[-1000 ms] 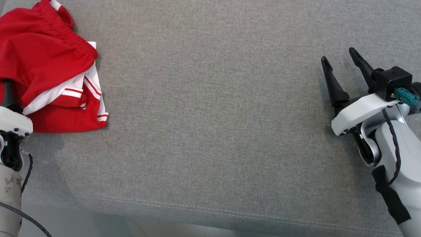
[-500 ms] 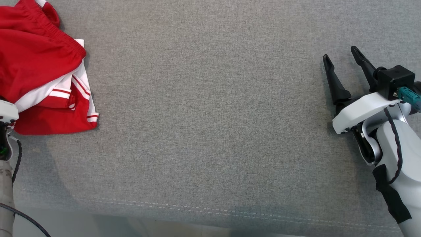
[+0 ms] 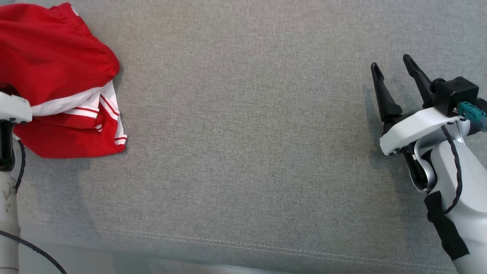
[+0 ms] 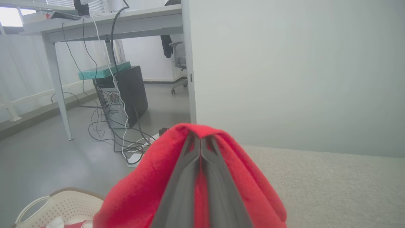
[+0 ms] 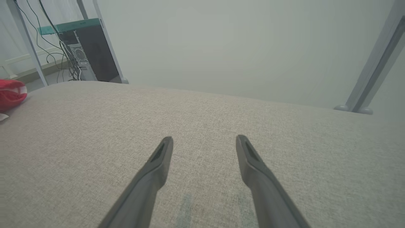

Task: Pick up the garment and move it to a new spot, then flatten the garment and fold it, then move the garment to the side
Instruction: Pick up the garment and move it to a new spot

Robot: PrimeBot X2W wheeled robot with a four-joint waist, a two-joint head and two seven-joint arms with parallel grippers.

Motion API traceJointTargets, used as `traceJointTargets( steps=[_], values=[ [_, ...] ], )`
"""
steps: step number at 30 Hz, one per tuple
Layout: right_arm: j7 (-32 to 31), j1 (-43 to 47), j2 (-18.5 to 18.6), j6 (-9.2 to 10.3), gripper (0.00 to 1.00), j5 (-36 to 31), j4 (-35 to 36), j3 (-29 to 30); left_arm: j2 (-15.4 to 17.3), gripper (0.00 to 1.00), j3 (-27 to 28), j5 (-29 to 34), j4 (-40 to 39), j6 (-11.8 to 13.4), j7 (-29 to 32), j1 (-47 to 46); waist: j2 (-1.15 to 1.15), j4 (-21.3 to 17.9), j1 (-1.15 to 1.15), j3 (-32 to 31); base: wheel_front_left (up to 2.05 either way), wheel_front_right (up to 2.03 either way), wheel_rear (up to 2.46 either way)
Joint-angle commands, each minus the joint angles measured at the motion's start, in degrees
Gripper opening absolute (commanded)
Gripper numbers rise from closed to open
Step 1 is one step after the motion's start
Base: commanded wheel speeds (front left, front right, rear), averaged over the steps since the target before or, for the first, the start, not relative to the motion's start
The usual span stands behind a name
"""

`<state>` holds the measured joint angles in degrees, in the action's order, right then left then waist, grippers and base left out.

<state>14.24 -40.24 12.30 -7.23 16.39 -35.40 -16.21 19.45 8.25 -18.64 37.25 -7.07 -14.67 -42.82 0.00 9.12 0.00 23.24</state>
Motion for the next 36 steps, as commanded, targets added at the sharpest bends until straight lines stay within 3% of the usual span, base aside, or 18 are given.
traceJointTargets(
  steps=[1, 7, 13, 18, 27, 36],
  values=[
    [0.76, 2.01, -0.89, -0.25, 1.00, 0.74, 1.63, -0.39, 3.97, 0.00, 0.27, 1.29, -3.44, -0.29, -0.32, -1.66, 0.00, 0.15, 0.00, -1.07, 0.00, 0.00, 0.00],
    [0.76, 3.28, -2.42, -0.25, 1.00, 1.39, 1.92, 0.16, 5.68, 0.00, -6.88, 2.74, -9.03, -0.39, -0.32, -5.39, 0.00, -0.72, 0.00, -2.84, 0.00, 0.00, 0.00],
    [0.76, 4.98, -4.14, -0.25, 1.00, 1.93, 2.45, 1.27, 7.04, 0.00, -17.08, -0.27, -15.66, -0.40, -0.32, -10.09, 0.00, -3.09, 0.00, -4.90, 0.00, 0.00, 0.00],
    [0.76, 6.48, -5.41, -0.25, 1.00, 2.15, 2.79, 2.42, 6.27, 0.00, -23.73, -3.81, -19.41, -0.41, -0.11, -13.22, 0.00, -6.06, 0.00, -6.40, 0.00, 0.00, 0.00],
    [0.76, 7.84, -6.92, -0.25, 1.00, 2.14, 3.67, 3.46, 0.43, 0.00, -32.00, -6.87, -15.68, -0.41, -0.02, -10.60, 0.00, -14.79, 0.00, -7.19, 0.00, 0.00, 0.00],
    [0.76, 8.27, -7.18, -0.25, 1.00, 2.61, 3.06, 2.52, -6.86, 0.00, -30.88, -6.07, -5.14, 0.79, -0.30, -1.29, 0.00, -21.43, 0.00, -7.70, 0.00, 0.00, 0.00]
  ],
)
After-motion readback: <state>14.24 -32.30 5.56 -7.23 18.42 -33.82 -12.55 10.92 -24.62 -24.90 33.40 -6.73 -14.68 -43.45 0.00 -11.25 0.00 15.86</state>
